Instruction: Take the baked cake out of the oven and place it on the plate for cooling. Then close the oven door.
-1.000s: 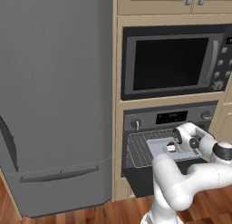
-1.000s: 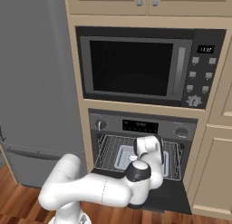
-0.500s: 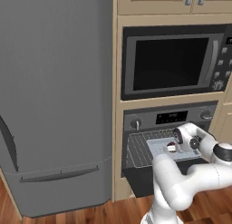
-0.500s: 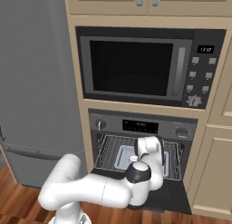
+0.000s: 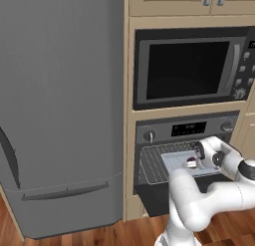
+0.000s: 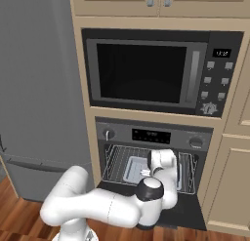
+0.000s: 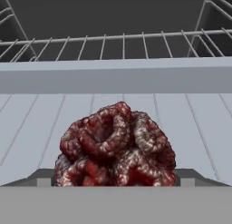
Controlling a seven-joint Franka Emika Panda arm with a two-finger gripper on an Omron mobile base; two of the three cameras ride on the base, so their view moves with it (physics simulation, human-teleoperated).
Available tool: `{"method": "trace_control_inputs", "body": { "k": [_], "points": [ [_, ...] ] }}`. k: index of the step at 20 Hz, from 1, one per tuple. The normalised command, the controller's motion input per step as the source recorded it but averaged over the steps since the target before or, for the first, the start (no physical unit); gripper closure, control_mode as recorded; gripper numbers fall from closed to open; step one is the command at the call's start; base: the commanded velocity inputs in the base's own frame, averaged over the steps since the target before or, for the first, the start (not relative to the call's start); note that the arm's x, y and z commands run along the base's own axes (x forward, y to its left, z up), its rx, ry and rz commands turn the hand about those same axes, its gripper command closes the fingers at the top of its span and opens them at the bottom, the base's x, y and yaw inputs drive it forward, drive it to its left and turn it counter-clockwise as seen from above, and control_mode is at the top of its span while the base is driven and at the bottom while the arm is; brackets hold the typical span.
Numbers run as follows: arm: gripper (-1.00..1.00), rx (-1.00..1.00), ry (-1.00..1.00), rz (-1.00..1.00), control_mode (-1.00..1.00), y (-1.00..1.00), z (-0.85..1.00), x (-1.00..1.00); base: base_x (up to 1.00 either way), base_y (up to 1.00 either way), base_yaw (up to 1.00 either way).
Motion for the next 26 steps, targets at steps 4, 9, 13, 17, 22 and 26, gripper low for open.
{"method": "trace_control_inputs", "body": {
  "k": [4,9,13,17,22,26],
  "points": [
    [1.00,0.00,0.00,0.00,-1.00,0.00,0.40,-0.09,0.00,0.00,0.00],
    [1.00,0.00,0.01,0.00,-1.00,-0.03,0.56,-0.27,0.00,0.00,0.00],
    [1.00,-0.02,0.10,0.00,-1.00,-0.03,0.59,-0.36,0.00,0.00,0.00],
    [1.00,-0.04,0.15,-0.03,-1.00,-0.09,0.48,-0.47,0.00,0.00,0.00],
    [1.00,-0.04,0.17,-0.05,-1.00,-0.13,0.52,-0.48,0.00,0.00,0.00],
    [1.00,-0.05,0.19,-0.05,-1.00,-0.04,0.67,-0.37,0.00,0.00,0.00]
  ]
}}
